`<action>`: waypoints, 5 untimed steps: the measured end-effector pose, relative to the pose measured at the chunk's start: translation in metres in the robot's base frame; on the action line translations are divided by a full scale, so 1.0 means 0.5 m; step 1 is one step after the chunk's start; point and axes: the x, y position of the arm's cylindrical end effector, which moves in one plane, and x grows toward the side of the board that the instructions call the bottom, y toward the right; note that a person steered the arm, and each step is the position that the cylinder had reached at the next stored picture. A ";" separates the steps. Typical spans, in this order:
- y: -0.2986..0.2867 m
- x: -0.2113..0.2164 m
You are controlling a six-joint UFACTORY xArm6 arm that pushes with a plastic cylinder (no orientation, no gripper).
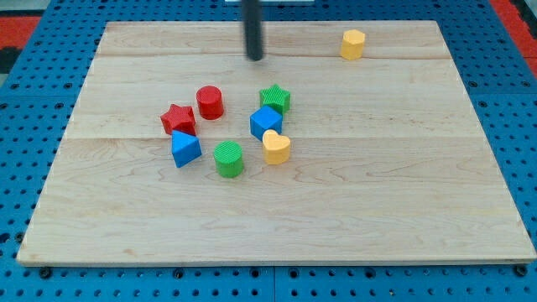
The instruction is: Slide the yellow hexagon towards the center
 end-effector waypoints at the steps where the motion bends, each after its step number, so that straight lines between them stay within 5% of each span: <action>1: 0.201 -0.062; 2: 0.327 -0.088; 3: 0.320 0.035; 4: 0.145 0.101; 5: 0.126 0.007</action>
